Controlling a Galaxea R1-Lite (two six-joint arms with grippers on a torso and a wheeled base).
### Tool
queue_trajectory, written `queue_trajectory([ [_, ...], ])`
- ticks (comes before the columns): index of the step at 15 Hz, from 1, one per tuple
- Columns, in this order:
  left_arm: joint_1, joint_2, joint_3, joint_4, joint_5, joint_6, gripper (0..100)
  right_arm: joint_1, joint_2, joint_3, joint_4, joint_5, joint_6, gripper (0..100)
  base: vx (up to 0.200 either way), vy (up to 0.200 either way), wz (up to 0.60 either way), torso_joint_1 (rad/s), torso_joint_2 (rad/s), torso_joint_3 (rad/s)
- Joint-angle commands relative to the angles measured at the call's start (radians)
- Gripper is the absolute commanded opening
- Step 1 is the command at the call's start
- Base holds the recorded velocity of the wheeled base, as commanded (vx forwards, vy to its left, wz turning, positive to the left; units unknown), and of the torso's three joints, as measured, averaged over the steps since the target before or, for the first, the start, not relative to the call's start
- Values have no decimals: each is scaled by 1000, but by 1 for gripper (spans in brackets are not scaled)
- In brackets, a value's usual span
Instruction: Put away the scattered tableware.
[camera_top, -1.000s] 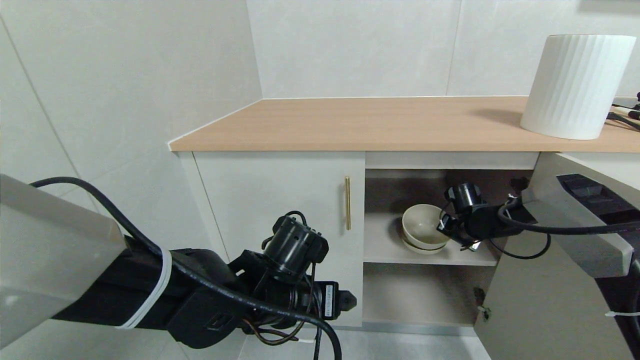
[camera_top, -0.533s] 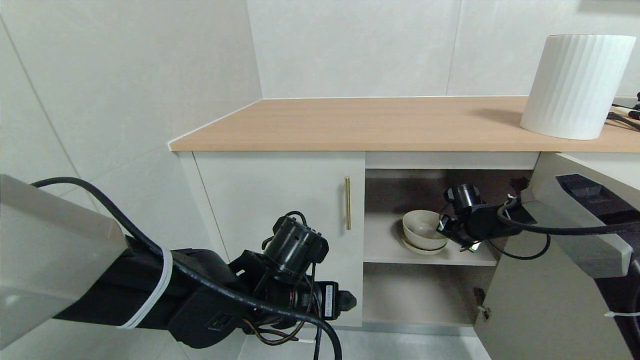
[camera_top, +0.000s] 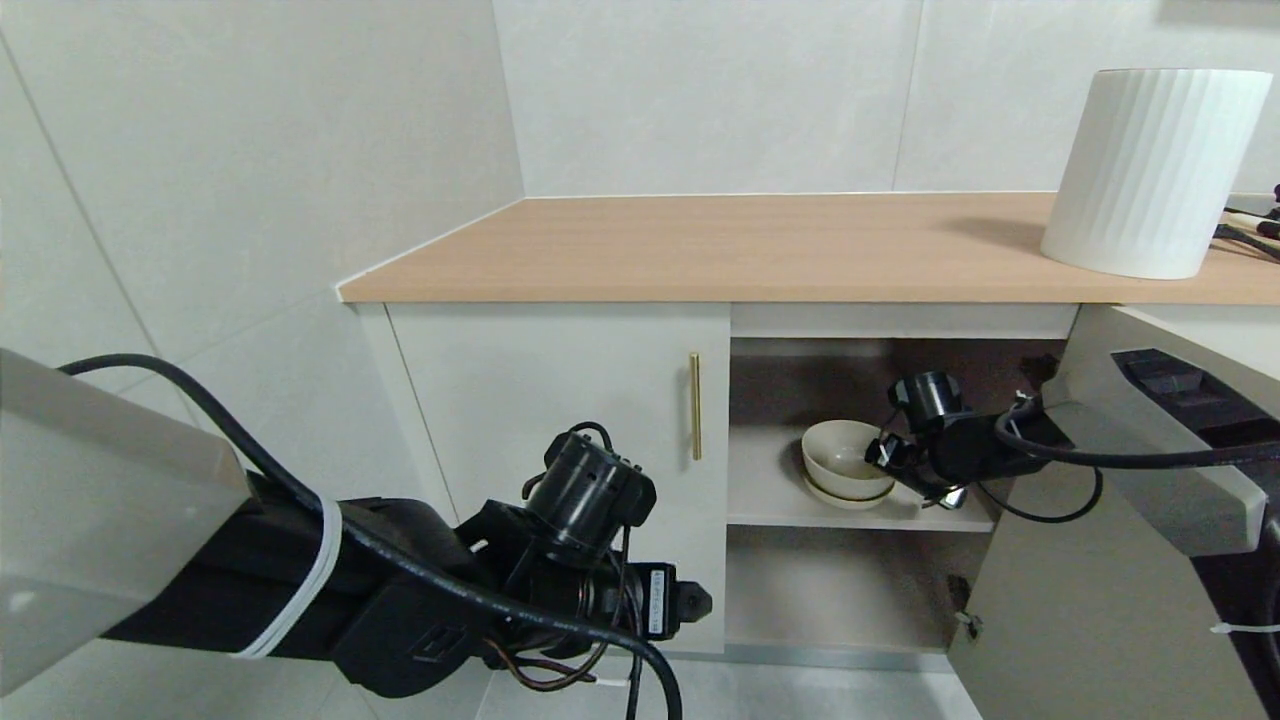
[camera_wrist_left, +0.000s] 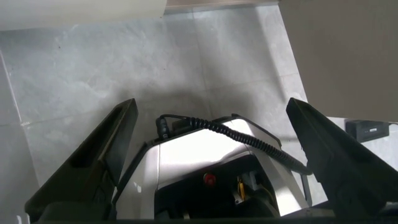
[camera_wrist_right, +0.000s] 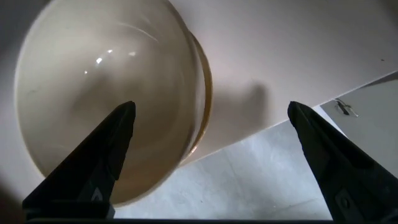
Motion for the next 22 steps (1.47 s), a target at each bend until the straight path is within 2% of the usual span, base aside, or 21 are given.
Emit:
queue_trajectory([
  [1, 7, -20, 2, 0, 3, 1, 100, 4, -67, 73, 7, 0, 0, 100, 0, 0, 0, 0, 0, 0],
  [3, 19, -94, 14, 3, 3, 15, 100, 33, -183, 175, 10, 12, 0, 100, 0, 0, 0, 0, 0, 0],
  [6, 53, -266, 66, 4, 8, 81, 100, 106, -430, 413, 2, 14, -5, 100, 0, 0, 0, 0, 0, 0],
  [7, 62, -320, 78, 6, 8, 86, 100, 119, -513, 442, 9, 14, -3, 100, 0, 0, 0, 0, 0, 0],
  [10, 64, -467, 154, 8, 6, 86, 100, 189, -771, 590, 56, 65, -100, 100, 0, 0, 0, 0, 0, 0],
  [13, 64, -577, 250, 6, -18, 84, 100, 257, -964, 723, 114, 92, -126, 100, 0, 0, 0, 0, 0, 0],
  [15, 95, -617, 302, 4, -26, 86, 100, 309, -1055, 769, 202, 88, -130, 100, 0, 0, 0, 0, 0, 0],
  [18, 113, -620, 309, 4, -20, 87, 100, 349, -1098, 803, 285, 81, -129, 100, 0, 0, 0, 0, 0, 0],
  [22, 113, -597, 313, 4, -17, 87, 100, 373, -1127, 864, 285, 77, -130, 100, 0, 0, 0, 0, 0, 0],
])
